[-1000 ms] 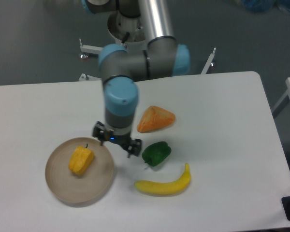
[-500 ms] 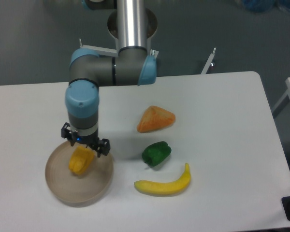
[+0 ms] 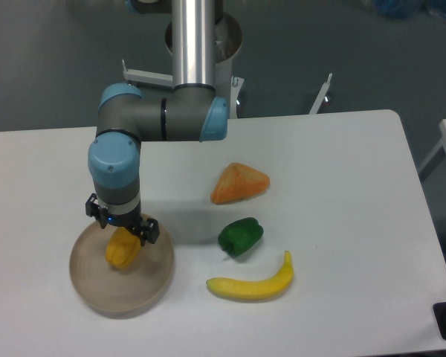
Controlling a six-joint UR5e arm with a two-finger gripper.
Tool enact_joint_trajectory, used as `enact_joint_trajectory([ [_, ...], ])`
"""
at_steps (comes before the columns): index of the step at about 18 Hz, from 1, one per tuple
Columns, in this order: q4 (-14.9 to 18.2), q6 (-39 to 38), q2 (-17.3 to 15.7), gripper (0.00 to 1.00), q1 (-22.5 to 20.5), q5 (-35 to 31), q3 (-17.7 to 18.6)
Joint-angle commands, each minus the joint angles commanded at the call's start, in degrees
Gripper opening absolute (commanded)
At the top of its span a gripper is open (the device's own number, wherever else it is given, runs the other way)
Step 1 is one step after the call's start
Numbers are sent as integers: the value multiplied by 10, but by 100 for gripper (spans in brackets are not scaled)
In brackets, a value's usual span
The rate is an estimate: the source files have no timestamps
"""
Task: Pick up the yellow pepper from the plate
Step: 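Lower the gripper and close it on the yellow pepper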
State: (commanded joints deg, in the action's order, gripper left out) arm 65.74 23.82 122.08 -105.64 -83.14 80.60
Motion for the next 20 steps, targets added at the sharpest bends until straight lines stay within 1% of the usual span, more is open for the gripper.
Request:
enact_joint_trajectory([
  [3, -4, 2, 5, 100, 3, -1, 0],
  [6, -22, 4, 8, 100, 4, -16, 0],
  [7, -25, 4, 10, 98, 4, -23, 0],
  [9, -25, 11, 11, 88, 5, -28, -1],
  [10, -25, 12, 11, 82, 5, -28, -1],
  [14, -25, 20, 10, 65, 5, -28, -2],
  [15, -25, 23, 9, 62, 5, -28, -2],
  [20, -25, 26, 8, 57, 5, -28, -4],
])
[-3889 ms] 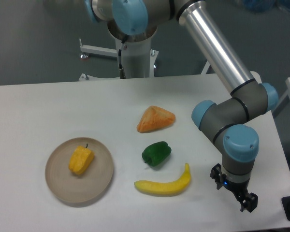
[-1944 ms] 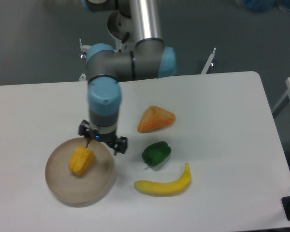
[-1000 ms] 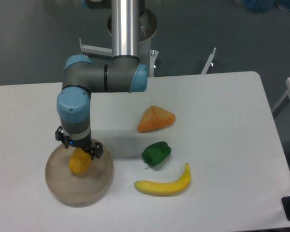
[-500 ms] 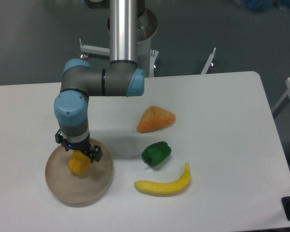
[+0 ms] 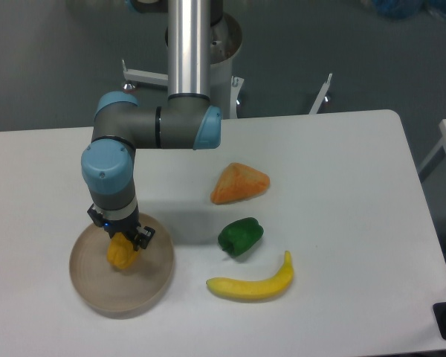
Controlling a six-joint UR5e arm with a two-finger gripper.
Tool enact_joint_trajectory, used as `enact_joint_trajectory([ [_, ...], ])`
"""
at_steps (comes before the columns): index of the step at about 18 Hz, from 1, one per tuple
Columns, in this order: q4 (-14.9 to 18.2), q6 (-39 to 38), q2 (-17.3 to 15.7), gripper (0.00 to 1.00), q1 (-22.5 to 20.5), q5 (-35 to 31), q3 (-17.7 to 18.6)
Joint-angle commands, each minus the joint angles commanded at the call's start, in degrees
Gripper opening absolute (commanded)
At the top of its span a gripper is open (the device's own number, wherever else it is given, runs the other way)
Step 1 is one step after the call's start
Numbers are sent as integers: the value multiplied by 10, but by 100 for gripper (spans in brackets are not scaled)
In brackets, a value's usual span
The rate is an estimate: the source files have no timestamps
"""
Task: Pick up the yellow pepper from the plate
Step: 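Lower the gripper and close it on the yellow pepper, then lift the yellow pepper off the plate and carry it beside the banana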
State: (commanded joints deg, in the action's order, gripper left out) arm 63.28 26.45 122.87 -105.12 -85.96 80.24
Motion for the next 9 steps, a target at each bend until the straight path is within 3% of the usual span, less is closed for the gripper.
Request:
enact_joint_trajectory([
  [9, 5, 32, -4, 55, -5, -1, -20],
])
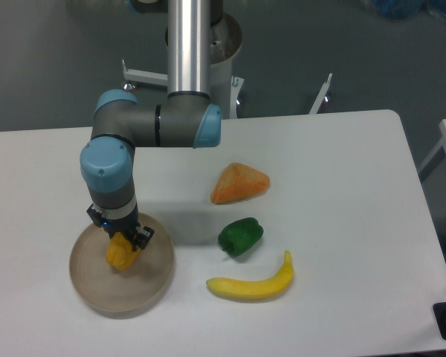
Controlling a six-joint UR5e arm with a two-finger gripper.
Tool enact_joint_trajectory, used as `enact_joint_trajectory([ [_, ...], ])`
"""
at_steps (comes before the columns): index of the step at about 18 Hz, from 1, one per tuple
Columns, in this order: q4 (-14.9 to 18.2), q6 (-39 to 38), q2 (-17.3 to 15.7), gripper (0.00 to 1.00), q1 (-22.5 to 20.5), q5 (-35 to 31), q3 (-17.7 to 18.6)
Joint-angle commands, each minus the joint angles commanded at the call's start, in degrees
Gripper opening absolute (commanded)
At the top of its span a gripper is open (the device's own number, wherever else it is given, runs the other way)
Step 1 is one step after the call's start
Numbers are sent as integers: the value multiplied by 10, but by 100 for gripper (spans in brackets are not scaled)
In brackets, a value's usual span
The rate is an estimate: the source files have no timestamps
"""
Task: Pick up the yellow pepper from the plate
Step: 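Lift the yellow pepper off the plate and carry it beside the banana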
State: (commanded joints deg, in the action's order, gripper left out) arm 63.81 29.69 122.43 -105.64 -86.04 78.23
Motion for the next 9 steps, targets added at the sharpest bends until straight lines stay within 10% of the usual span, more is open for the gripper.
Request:
enact_joint_trajectory([
  [9, 40, 201, -26, 55, -162, -7, -48],
])
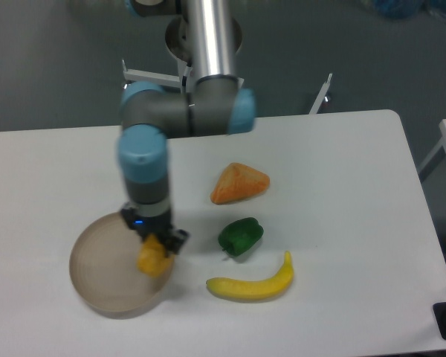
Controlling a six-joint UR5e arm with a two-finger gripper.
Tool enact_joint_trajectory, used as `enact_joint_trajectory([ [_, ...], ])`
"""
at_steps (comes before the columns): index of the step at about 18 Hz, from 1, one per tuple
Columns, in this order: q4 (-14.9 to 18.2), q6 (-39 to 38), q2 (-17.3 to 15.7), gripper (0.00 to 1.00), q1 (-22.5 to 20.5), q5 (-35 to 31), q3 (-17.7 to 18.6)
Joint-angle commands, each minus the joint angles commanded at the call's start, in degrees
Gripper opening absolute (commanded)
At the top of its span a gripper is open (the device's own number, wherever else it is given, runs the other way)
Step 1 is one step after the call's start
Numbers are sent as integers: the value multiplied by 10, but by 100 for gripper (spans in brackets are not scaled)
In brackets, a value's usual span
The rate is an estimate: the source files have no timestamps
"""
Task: Pick up the yellow pepper from the plate
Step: 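Lift the yellow pepper off the plate and carry it beside the banana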
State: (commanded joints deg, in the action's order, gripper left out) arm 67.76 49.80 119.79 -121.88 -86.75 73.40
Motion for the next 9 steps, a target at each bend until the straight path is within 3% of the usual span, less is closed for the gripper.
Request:
enact_joint_trajectory([
  [4, 11, 105, 4, 55, -70, 1, -23],
  [9, 10, 191, 11, 55, -116, 0, -40],
])
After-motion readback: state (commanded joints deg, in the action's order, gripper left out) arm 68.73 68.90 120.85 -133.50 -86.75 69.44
